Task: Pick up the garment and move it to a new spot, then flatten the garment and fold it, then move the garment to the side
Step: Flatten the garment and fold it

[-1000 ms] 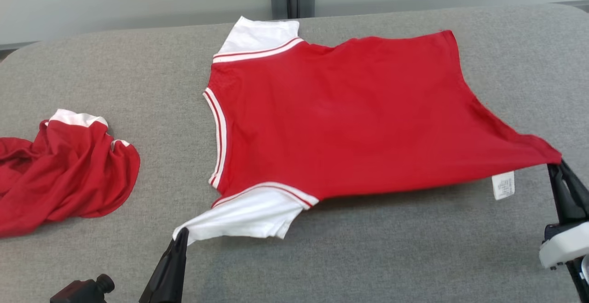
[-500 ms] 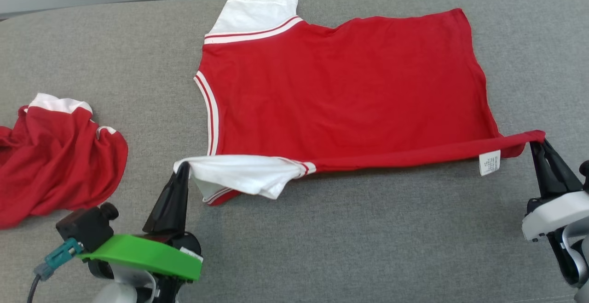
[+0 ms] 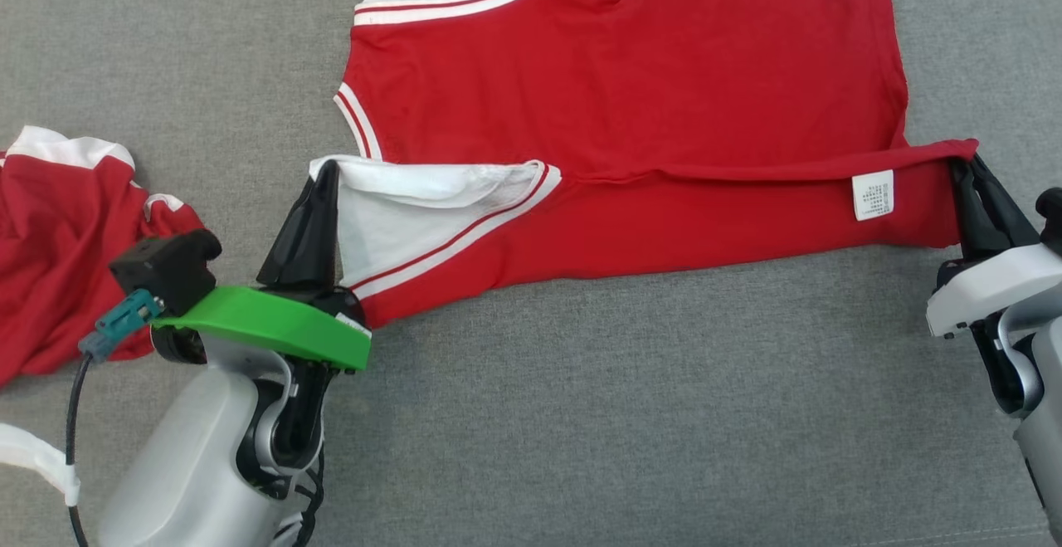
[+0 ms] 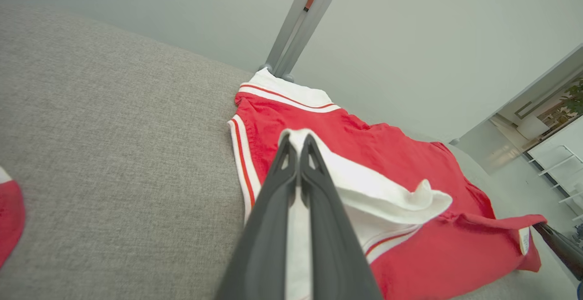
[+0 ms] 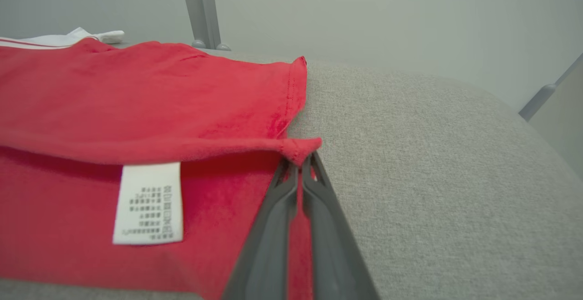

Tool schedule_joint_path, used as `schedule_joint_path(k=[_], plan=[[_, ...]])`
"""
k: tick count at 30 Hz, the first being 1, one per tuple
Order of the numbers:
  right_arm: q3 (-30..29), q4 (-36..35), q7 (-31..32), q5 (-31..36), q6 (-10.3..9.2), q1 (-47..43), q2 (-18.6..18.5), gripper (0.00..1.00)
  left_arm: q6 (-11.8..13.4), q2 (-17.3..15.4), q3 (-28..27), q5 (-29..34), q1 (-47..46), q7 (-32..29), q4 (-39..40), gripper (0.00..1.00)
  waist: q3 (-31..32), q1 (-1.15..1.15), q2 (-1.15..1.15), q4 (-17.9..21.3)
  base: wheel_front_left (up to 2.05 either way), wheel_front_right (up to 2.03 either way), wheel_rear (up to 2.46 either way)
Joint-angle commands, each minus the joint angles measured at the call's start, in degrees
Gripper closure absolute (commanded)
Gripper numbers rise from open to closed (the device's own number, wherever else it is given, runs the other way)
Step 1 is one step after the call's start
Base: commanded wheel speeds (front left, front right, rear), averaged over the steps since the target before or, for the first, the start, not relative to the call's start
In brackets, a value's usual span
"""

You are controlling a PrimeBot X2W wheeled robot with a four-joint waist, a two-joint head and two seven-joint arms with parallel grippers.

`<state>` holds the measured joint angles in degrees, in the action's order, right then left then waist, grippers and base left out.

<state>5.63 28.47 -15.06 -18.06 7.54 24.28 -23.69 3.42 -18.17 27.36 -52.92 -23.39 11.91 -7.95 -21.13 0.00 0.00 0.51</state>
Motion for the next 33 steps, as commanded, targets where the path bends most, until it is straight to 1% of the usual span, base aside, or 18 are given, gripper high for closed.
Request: schedule_joint_path(k=[1, 4, 5, 6, 7, 8, 9, 12, 15, 19, 24, 27, 30, 33], plan=[[0.2, 0.4, -0.2, 0.0, -0.10, 1.2, 0.0, 1.00, -0.6, 0.3, 0.3, 0.8, -1.8, 0.4, -1.2, 1.00, -1.0, 0.00, 0.00, -0.2, 0.00, 0.00, 0.00], [0.7, 1.1, -0.2, 0.0, -0.10, 2.4, 0.1, 1.00, -1.1, 0.6, 0.9, 2.2, -3.9, 0.8, -3.7, 1.00, -1.5, 0.00, 0.00, -0.1, 0.00, 0.00, 0.00], [0.9, 1.4, -0.2, 0.0, -0.10, 2.7, 0.1, 1.00, -1.3, 0.8, 1.0, 2.6, -4.6, 1.0, -4.8, 0.98, -1.6, 0.00, 0.00, -0.1, 0.00, 0.00, 0.00], [1.0, 1.6, -0.2, -0.1, -0.10, 3.0, 0.2, 1.00, -1.5, 0.9, 1.3, 3.1, -5.0, 1.2, -5.6, 0.90, -1.6, 0.00, 0.00, -0.1, 0.00, 0.00, 0.00], [1.2, 1.8, -0.2, -0.2, -0.10, 3.3, 0.3, 0.83, -1.6, 1.2, 1.5, 3.4, -5.5, 1.3, -6.7, 0.63, -1.6, 0.00, 0.00, -0.1, 0.00, 0.00, 0.00], [1.4, 1.9, -0.2, -0.3, -0.10, 3.4, 0.4, 0.57, -1.8, 1.4, 1.5, 3.7, -5.9, 1.5, -7.6, 0.52, -1.5, 0.00, 0.00, -0.1, 0.00, 0.00, 0.00], [1.7, 2.0, -0.2, -0.5, -0.10, 3.4, 0.4, 0.00, -1.8, 1.7, 1.6, 4.0, -6.2, 1.7, -8.6, 0.00, -1.4, 0.00, 0.00, -0.1, 0.00, 0.00, 0.00], [1.1, 1.3, -0.2, -0.2, -0.10, 2.8, 0.3, 0.00, -2.1, 2.7, 1.2, 4.7, -6.6, 2.3, -10.3, 0.00, -0.6, 0.00, 0.00, -0.1, 0.00, 0.00, 0.00], [-0.6, -0.4, -0.2, 0.6, -0.10, 0.9, 0.8, 0.00, -2.5, 2.8, 0.7, 5.7, -4.6, 2.9, -10.4, 0.00, 0.6, 0.00, 0.00, -0.1, 0.00, 0.00, 0.00], [-3.8, -4.1, -0.1, 1.4, -0.10, -2.8, 1.8, 0.00, -1.5, 3.3, -0.9, 5.9, 1.1, 3.3, -9.0, 0.00, 2.8, 0.00, 0.00, 0.3, 0.00, 0.00, 0.00], [-5.9, -7.2, -0.2, 2.0, -0.10, -7.9, 3.4, 0.00, -0.2, 4.2, -0.6, 3.4, 9.1, 2.0, -9.4, 0.00, 4.8, 0.00, 0.00, 0.8, 0.00, 0.00, 0.00], [-6.1, -7.8, -0.2, 2.1, -0.10, -9.6, 4.2, 0.00, -0.2, 5.2, -0.6, 1.6, 10.4, 0.9, -10.7, 0.00, 5.1, 0.00, 0.00, 0.8, 0.00, 0.00, 0.00], [-5.9, -7.8, -0.2, 1.9, -0.10, -10.2, 4.6, 0.00, -0.3, 5.6, -0.3, 1.2, 9.3, -0.3, -13.4, 0.00, 5.2, 0.00, 0.00, 1.0, 0.00, 0.00, 0.00], [-5.4, -7.5, -0.2, 1.8, -0.10, -10.1, 4.6, 0.00, 0.4, 5.7, 0.5, 1.1, 8.2, -2.7, -16.4, 0.00, 5.0, 0.00, 0.00, 1.4, 0.00, 0.00, 0.00]])
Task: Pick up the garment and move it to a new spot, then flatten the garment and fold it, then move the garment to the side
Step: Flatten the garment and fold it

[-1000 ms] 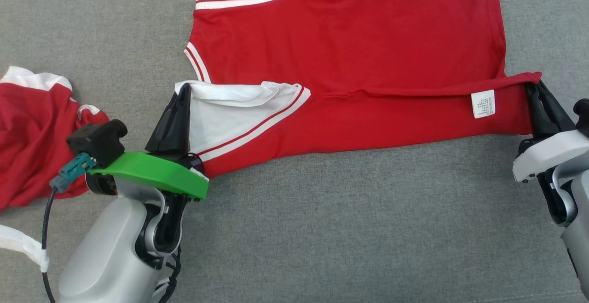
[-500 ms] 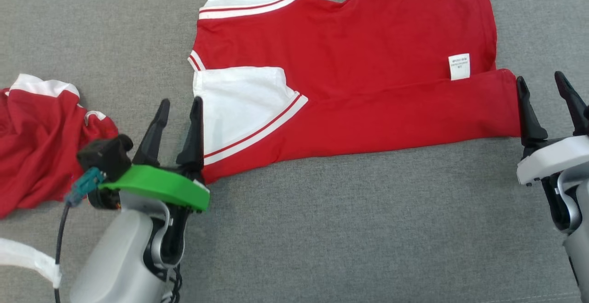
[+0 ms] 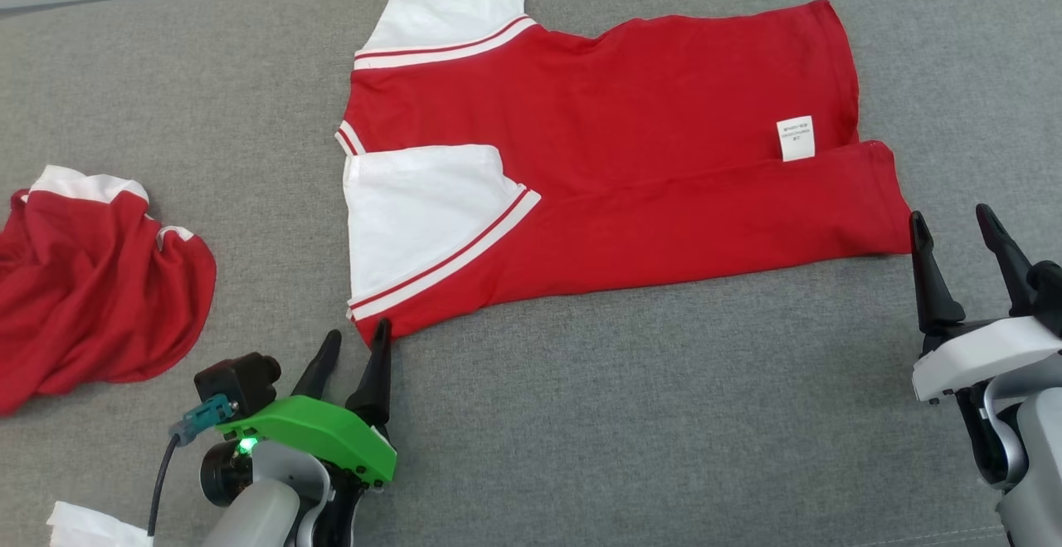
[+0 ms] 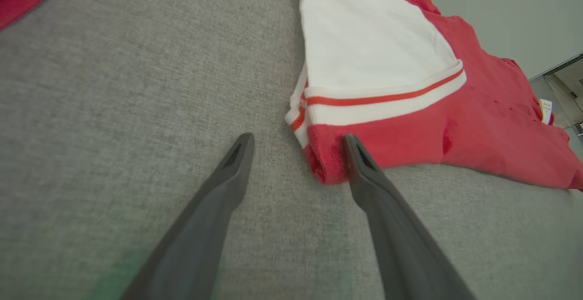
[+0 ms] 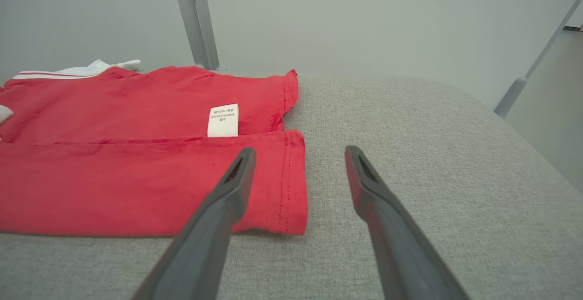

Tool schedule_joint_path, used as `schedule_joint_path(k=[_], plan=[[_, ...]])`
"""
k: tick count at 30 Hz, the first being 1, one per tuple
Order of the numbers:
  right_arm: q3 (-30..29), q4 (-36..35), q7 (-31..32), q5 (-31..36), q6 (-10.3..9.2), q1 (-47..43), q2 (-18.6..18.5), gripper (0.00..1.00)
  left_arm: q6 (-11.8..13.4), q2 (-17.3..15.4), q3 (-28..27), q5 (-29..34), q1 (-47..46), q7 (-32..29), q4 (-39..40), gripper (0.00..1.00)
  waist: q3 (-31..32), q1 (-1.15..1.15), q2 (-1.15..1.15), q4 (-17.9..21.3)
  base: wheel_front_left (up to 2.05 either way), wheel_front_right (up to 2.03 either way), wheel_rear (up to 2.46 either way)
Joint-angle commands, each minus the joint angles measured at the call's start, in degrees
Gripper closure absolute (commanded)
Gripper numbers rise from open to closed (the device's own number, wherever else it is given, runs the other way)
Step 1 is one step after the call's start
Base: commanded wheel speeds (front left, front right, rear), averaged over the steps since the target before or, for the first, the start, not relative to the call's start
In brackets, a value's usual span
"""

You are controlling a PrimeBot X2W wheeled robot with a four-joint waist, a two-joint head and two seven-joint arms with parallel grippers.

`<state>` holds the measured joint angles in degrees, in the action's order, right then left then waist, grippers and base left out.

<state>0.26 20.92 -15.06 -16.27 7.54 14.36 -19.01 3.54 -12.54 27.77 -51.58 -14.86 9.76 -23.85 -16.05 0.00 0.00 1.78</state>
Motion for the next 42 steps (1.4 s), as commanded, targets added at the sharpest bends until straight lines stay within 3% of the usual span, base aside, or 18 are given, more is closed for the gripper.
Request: schedule_joint_path(k=[1, 3, 4, 9, 18, 23, 24, 25, 26, 34, 42], plan=[[0.2, 0.1, -0.2, 0.0, -0.10, 0.1, -0.1, 0.00, 0.4, 0.0, 0.5, 0.0, -0.7, -1.2, -1.4, 0.08, -0.2, 0.00, 0.00, 0.3, 0.00, 0.00, 0.00], [0.5, 0.4, -0.2, -0.1, -0.10, 0.6, -0.3, 0.00, -0.1, -0.1, 1.0, 0.5, -1.4, -1.5, -2.3, 0.83, -0.5, 0.00, 0.00, 0.6, 0.00, 0.00, 0.00], [0.7, 0.6, -0.2, -0.2, -0.10, 0.8, -0.4, 0.00, -0.5, -0.2, 1.3, 0.7, -1.5, -1.3, -2.4, 1.00, -0.5, 0.00, 0.00, 0.7, 0.00, 0.00, 0.00], [0.8, 4.2, -0.2, -2.4, -0.11, 2.1, 0.3, 0.00, -2.3, -2.0, 2.6, 3.0, -1.6, 0.6, -1.4, 1.00, -0.5, 0.00, 0.00, 0.5, 0.00, 0.00, 0.00], [3.0, 14.0, -0.2, -7.1, -0.11, 8.0, 0.0, 0.00, -0.5, -6.0, 2.9, 6.0, -1.9, 0.4, 4.6, 1.00, -2.4, 0.00, 0.00, -2.1, 0.00, 0.00, 0.00], [6.6, 19.3, -0.2, -9.4, -0.11, 11.6, 0.8, 0.00, 0.1, -6.5, 3.2, 6.5, -2.0, -0.3, 6.9, 1.00, -3.3, 0.00, 0.00, -3.1, 0.00, 0.00, 0.00], [7.5, 20.5, -0.2, -10.1, -0.11, 12.2, 0.8, 0.53, 0.1, -6.5, 3.4, 6.6, -2.0, -0.3, 7.3, 1.00, -3.4, 0.00, 0.00, -3.4, 0.00, 0.00, 0.00], [8.1, 21.4, -0.1, -10.5, -0.11, 12.5, 0.8, 0.90, 0.1, -6.4, 3.6, 6.5, -2.1, -0.4, 7.4, 1.00, -3.3, 0.00, 0.00, -3.6, 0.00, 0.00, 0.00], [9.0, 22.5, 0.0, -11.3, -0.11, 12.6, 0.9, 1.00, 0.1, -6.3, 3.7, 6.6, -2.1, -0.5, 7.6, 1.00, -3.2, 0.00, 0.00, -3.9, 0.00, 0.00, 0.00], [11.0, 19.7, 0.0, -15.1, -0.14, 9.3, -3.8, 1.00, -0.9, -6.9, 4.4, 6.5, -0.5, 0.3, 9.2, 1.00, -1.1, 0.00, 0.00, -3.7, 0.00, 0.00, 0.00], [14.0, 13.7, -0.1, -18.9, -0.13, 3.0, -8.2, 1.00, 0.9, -8.7, 5.1, 5.0, 6.1, -1.5, 14.2, 1.00, 2.4, 0.00, 0.00, -0.7, 0.00, 0.00, 0.00]])
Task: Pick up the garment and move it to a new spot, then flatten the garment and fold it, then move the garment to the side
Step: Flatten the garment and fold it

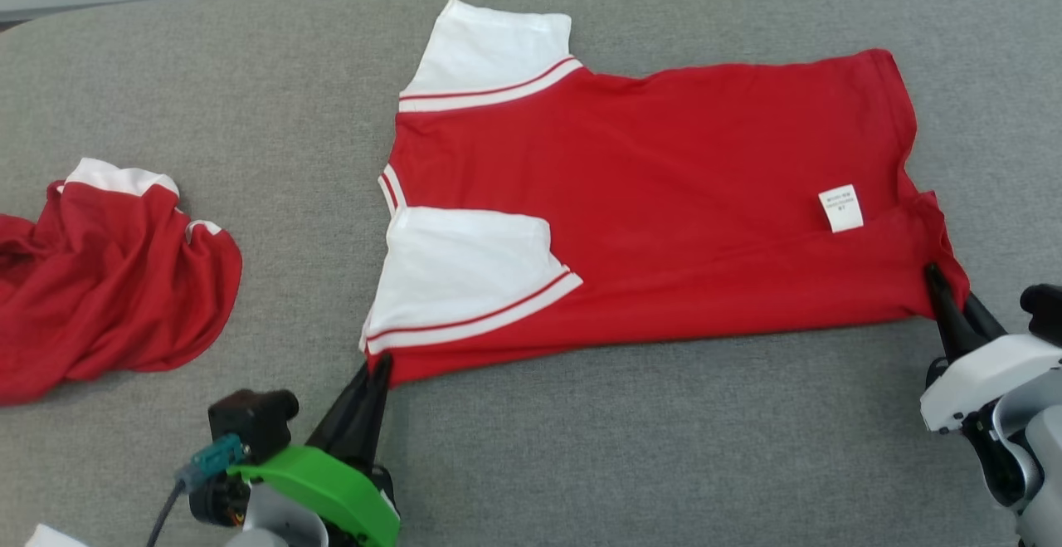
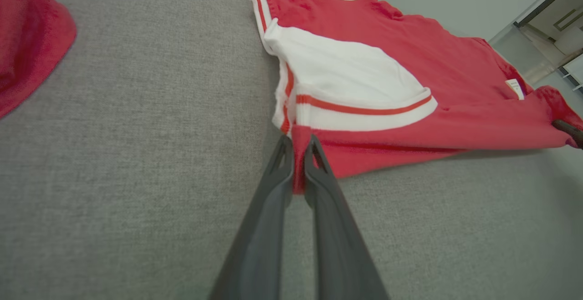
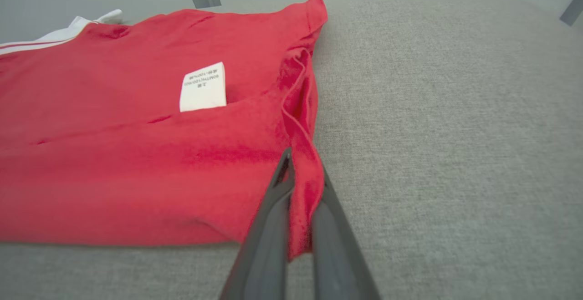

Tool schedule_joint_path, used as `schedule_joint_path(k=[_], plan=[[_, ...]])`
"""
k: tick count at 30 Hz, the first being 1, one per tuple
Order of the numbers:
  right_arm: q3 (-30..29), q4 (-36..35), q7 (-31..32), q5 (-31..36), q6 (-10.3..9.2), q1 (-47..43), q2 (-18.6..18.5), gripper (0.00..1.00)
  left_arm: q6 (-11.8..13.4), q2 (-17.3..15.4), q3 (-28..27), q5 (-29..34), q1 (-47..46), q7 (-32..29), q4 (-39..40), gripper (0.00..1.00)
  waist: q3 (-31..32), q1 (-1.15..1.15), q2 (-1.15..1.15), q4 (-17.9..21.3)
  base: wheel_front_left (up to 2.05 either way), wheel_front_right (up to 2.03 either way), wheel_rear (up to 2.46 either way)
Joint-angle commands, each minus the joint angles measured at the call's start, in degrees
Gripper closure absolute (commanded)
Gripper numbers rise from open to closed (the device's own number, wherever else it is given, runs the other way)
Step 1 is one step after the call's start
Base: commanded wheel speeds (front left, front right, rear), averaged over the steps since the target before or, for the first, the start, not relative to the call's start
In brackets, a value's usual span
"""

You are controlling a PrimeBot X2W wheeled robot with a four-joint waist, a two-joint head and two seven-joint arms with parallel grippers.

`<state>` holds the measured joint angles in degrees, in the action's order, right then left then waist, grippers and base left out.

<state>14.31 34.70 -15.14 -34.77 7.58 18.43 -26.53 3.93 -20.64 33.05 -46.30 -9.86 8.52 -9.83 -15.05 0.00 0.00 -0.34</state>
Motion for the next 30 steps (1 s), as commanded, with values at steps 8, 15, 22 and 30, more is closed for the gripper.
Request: schedule_joint_path(k=[8, 15, 22, 30], plan=[[0.8, -3.0, 0.0, -3.4, -0.17, -7.8, -3.0, 1.00, 3.7, -2.7, 1.1, -1.2, 10.3, -1.4, 6.5, 1.00, 2.8, 0.00, 0.00, 2.5, 0.00, 0.00, 0.00], [-0.4, -3.9, 0.0, -2.8, -0.17, -11.0, -3.0, 1.00, 4.6, -3.4, 2.8, -1.0, 12.0, -3.9, 8.8, 1.00, 2.5, 0.00, 0.00, 1.7, 0.00, 0.00, 0.00], [-2.5, -3.3, 0.0, 0.2, -0.14, -10.7, -2.3, 0.00, 4.8, -2.4, 5.3, 1.2, 9.3, -5.6, 6.5, 0.78, 3.1, 0.00, 0.00, 1.2, 0.00, 0.00, 0.00], [-7.8, -8.6, 0.0, 4.8, -0.14, -13.8, -1.5, 0.00, 6.6, -2.6, 4.6, 1.6, 10.1, -4.9, 9.8, 0.00, 4.3, 0.00, 0.00, 1.2, 0.00, 0.00, 0.00]])
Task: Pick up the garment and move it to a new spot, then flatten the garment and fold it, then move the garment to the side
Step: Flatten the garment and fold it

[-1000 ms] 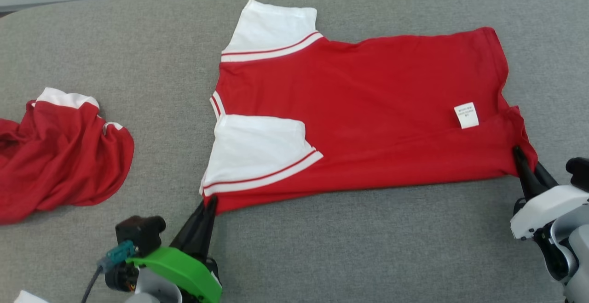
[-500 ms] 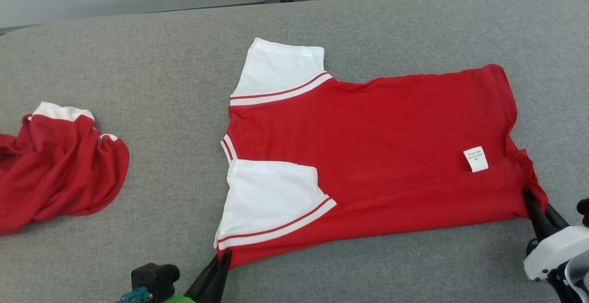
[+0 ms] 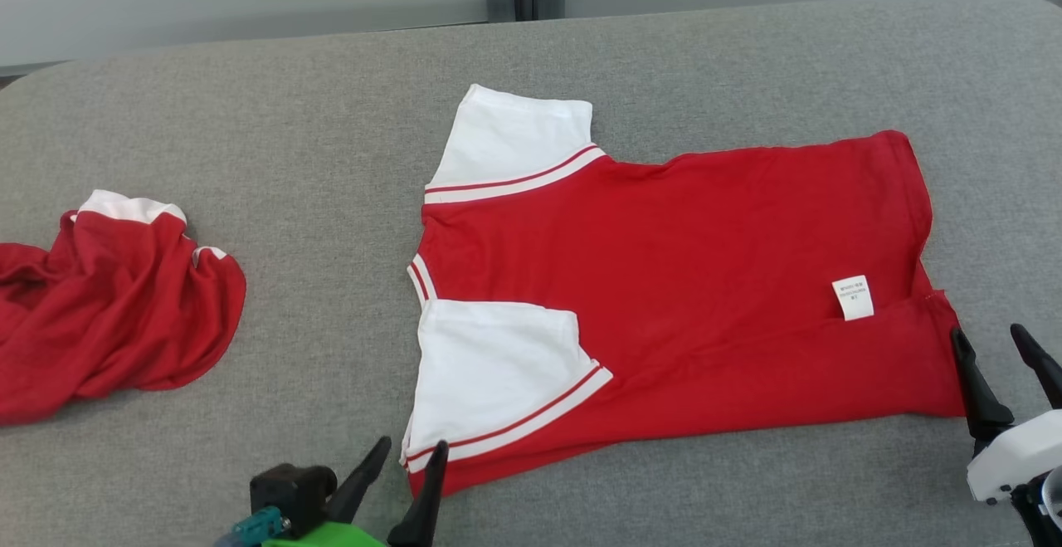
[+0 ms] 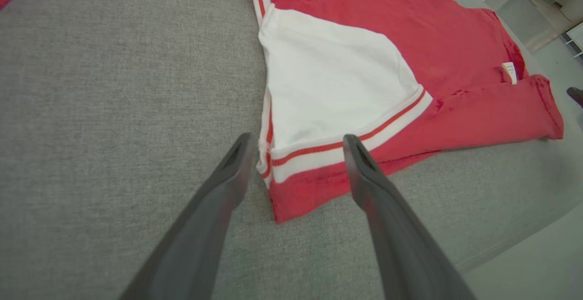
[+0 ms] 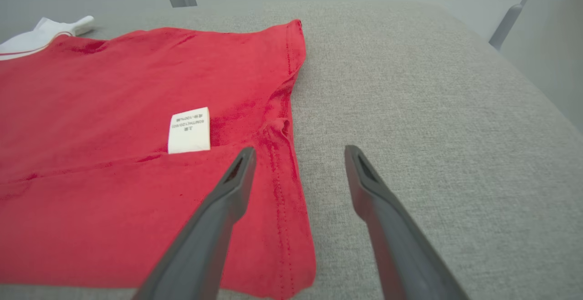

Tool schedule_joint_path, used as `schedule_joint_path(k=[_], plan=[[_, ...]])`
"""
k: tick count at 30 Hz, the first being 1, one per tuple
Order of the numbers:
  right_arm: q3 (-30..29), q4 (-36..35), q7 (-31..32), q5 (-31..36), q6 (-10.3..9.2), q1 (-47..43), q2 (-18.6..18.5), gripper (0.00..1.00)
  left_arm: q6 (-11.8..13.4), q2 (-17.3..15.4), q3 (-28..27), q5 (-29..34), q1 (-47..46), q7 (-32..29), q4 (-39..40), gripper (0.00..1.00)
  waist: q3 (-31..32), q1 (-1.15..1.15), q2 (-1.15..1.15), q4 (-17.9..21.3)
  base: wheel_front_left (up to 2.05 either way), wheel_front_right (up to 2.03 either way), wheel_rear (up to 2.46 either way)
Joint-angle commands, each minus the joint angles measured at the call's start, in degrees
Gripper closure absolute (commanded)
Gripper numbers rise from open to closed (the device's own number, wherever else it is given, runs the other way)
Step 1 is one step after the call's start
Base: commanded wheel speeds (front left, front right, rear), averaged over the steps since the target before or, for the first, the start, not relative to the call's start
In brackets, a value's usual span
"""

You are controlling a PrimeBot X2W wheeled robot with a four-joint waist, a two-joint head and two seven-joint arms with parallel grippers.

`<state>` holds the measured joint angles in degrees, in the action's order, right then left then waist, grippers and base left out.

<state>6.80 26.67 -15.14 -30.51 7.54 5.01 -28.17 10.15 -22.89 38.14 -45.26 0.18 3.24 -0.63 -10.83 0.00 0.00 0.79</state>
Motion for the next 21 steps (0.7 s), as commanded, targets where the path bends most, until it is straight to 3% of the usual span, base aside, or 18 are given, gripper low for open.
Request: schedule_joint_path(k=[1, 5, 10, 15, 17, 21], plan=[[-0.9, -1.6, 0.0, 1.4, -0.11, -0.8, 0.6, 0.00, 0.7, -0.5, -1.0, 0.4, -0.1, 0.8, 1.8, 0.00, 0.1, 0.00, 0.00, 0.2, 0.00, 0.00, 0.00], [-3.3, -6.0, 0.0, 4.6, -0.11, -1.3, 2.8, 0.00, 1.9, -1.8, -4.3, 1.0, -4.2, 1.3, 7.8, 0.00, -0.8, 0.00, 0.00, 0.3, 0.00, 0.00, 0.00], [-3.7, -9.5, 0.0, 7.4, -0.11, 0.6, 4.9, 0.00, 1.0, -5.2, -6.9, 4.1, -18.3, -4.3, 10.3, 0.00, -4.0, 0.00, 0.00, 0.4, 0.00, 0.00, 0.00], [-3.3, -11.6, 0.0, 8.7, -0.11, 3.8, 5.5, 0.00, -3.8, -4.9, -6.6, 2.5, -36.4, -14.8, 4.6, 0.00, -9.3, 0.00, 0.00, 1.4, 0.00, 0.00, 0.00], [-2.9, -12.5, 0.0, 9.0, -0.11, 5.4, 5.7, 0.00, -7.3, -3.7, -5.8, 0.9, -44.0, -18.7, 0.6, 0.00, -11.6, 0.00, 0.00, 2.3, 0.00, 0.00, 0.00], [-1.8, -13.6, 0.0, 8.9, -0.11, 9.2, 6.3, 0.00, -11.9, -2.1, -4.5, -0.5, -56.9, -26.6, -10.5, 0.00, -16.5, 0.00, 0.00, 5.4, 0.00, 0.00, 0.00]])
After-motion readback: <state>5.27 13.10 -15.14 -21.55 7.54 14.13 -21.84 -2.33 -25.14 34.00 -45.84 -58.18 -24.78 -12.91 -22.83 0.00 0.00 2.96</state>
